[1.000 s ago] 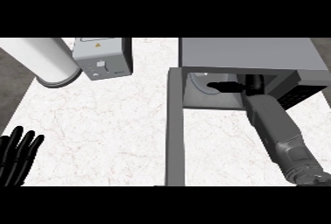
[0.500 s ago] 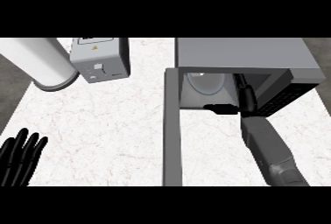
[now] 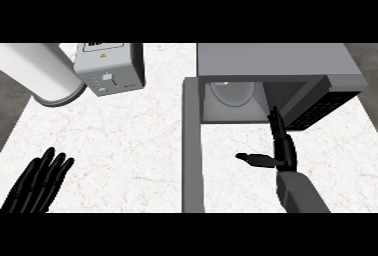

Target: Pick up the milk, place it into the microwave and close the microwave

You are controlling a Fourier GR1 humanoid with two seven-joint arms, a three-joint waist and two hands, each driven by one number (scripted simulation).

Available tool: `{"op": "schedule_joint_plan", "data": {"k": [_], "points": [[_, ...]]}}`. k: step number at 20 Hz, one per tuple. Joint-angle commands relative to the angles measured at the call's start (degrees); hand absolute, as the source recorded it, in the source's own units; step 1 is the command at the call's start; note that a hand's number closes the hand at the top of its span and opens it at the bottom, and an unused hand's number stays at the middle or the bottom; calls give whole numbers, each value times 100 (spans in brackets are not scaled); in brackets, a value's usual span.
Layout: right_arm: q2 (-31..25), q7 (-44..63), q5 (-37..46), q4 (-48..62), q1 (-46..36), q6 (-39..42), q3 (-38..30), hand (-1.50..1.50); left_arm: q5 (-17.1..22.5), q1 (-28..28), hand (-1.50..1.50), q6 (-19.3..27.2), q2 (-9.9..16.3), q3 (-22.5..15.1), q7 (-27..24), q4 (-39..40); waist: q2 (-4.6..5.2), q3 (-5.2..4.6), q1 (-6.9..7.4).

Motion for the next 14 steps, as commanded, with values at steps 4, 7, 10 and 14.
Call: {"op": "schedule_joint_plan", "data": {"k": [4, 7, 10, 14], "points": [[88, -280, -217, -909, 1377, 1047, 310, -150, -19, -364, 150, -417, 296, -403, 378, 209, 18, 8, -37], [133, -246, -347, -1640, 1928, 1267, 448, -150, -94, -708, 150, -564, 333, -315, 30, 680, 26, 7, 0], [262, -202, -392, -2687, 2947, 1099, 877, -150, -263, -881, 150, -485, 240, -289, -166, 987, 26, 4, -13], [-216, 23, -652, -3342, 3382, 1734, 668, -150, -655, -1118, 150, -334, -44, -1180, 477, 913, 28, 6, -24]]}}
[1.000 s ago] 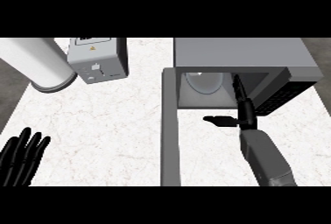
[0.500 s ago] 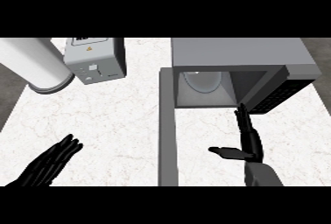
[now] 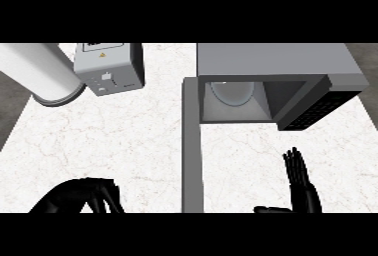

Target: Pick up the milk, place it into the microwave and close the microwave

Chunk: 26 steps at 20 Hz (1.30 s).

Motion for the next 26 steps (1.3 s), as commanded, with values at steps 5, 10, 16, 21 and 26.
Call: {"op": "schedule_joint_plan", "data": {"k": [5, 10, 16, 21, 26], "points": [[-292, 155, -280, -1264, 1227, 522, 101, -150, -378, -965, 150, -18, -196, -634, 346, 627, 12, 2, 19], [-352, -213, -275, -1334, 1593, 629, 82, -150, -538, -1752, 150, -470, -113, -927, 463, 1788, 30, 3, -65], [-645, 3, -695, -2220, 2251, 1053, -81, -150, -1317, -1879, 150, 291, -265, -2190, -51, 2383, 12, -1, -24], [-531, -191, -618, -2631, 2489, 1061, 129, -150, -1427, -2813, 150, 1180, -267, -2845, -206, 3504, 21, 1, -44], [-818, -51, -929, -3480, 2809, 1485, 246, -150, -725, -3584, 150, 2320, -268, -3927, 17, 4295, 36, -3, -210]]}}
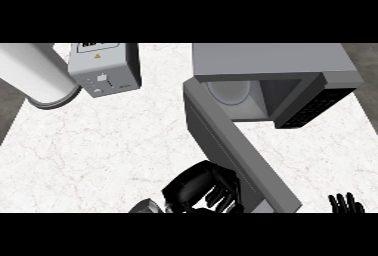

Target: Pick up the milk, place it into the microwave and close the microwave

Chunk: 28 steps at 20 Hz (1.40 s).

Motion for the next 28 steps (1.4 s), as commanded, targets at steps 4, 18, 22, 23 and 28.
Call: {"op": "schedule_joint_plan", "data": {"k": [4, 18, 22, 23, 28], "points": [[-204, -118, -216, -628, 26, 542, 267, -150, 938, -1013, 150, 1467, -11, -1375, 66, 1330, 47, 3, -271], [-594, 699, -691, -2139, 389, 621, 628, -150, 2922, -2196, -150, 3251, -7, -1131, -1047, 2068, 192, -31, -965], [-717, 911, -895, -2386, 335, 668, 620, -150, 3202, -2626, 150, 3747, -9, -857, -1216, 2380, 224, -26, -1040], [-769, 899, -871, -2441, 429, 777, 714, -150, 3317, -2750, 150, 3742, -9, -678, -1272, 2480, 244, -27, -1121], [-879, 1048, -1012, -2795, 547, 893, 843, -150, 3935, -3127, 150, 3754, -11, -418, -1534, 2742, 309, -33, -1347]]}}
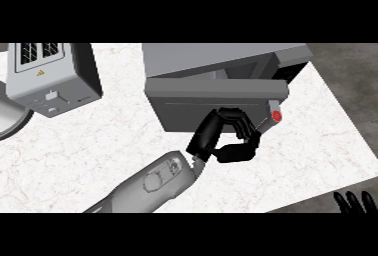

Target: Pick up the milk, place it into the microwave and close the microwave

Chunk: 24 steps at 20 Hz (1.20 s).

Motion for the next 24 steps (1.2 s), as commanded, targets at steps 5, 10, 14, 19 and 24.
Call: {"op": "schedule_joint_plan", "data": {"k": [5, 10, 14, 19, 24], "points": [[-174, 157, -256, -424, 135, 250, 132, -150, 808, -666, 150, 22, -21, 451, -493, 624, 102, 9, -303], [-278, 290, -436, -563, 171, 256, 54, -150, 1143, -1012, 150, -26, -22, 613, -684, 997, 162, 16, -465], [-378, 318, -550, -789, 220, 329, 13, -150, 1305, -1084, 150, -15, -21, 670, -847, 1205, 167, 13, -539], [-428, 392, -727, -914, 245, 395, 50, -150, 1465, -1133, 150, 17, -20, 599, -1030, 1299, 184, 23, -569], [-545, 502, -816, -1080, 240, 406, -1, -150, 1587, -1127, 150, 59, -20, 495, -1215, 1399, 208, 21, -580]]}}
